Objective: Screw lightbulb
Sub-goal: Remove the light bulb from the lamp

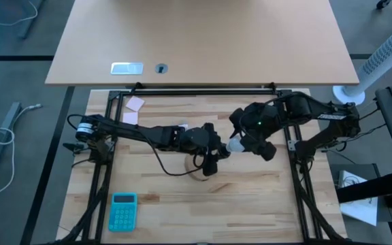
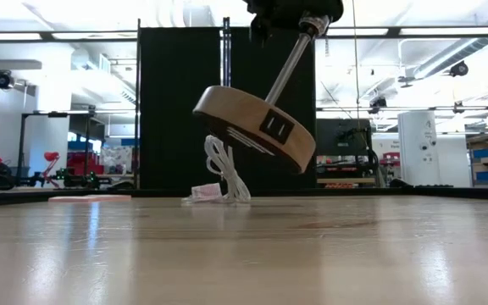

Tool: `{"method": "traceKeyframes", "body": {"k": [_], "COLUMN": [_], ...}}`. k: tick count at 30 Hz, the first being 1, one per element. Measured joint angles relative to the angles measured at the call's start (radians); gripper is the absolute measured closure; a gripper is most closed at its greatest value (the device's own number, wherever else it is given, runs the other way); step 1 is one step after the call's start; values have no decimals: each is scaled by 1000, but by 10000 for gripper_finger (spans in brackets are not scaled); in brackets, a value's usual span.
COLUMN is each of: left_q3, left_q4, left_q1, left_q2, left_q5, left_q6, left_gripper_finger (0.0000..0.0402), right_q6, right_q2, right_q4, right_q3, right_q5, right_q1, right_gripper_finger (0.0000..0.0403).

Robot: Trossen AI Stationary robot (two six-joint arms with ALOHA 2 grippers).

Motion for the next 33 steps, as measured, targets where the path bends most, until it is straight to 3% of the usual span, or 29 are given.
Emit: {"method": "traceKeyframes", "body": {"k": [6, 16, 23, 27, 33], "left_q3": [0, 0, 0, 1, 1], "left_q4": [22, 11, 5, 5, 1], "left_q1": [2, 5, 8, 17, 39], "left_q2": [0, 1, 1, 1, 1], "left_q5": [-12, -20, -70, -74, -188], "left_q6": [-6, 6, 8, 26, 86], "left_gripper_finger": [238, 238, 238, 238, 238], "right_q6": [56, 42, 183, 374, 772], "right_q2": [5, -4, -23, -42, -54], "right_q4": [3, 5, -7, 1, 49], "right_q3": [0, 0, 0, 0, 78], "right_q5": [-4, 78, 78, 93, 175], "right_q1": [-3, 6, 39, 50, 33], "right_gripper_finger": [87, 67, 57, 57, 57]}}
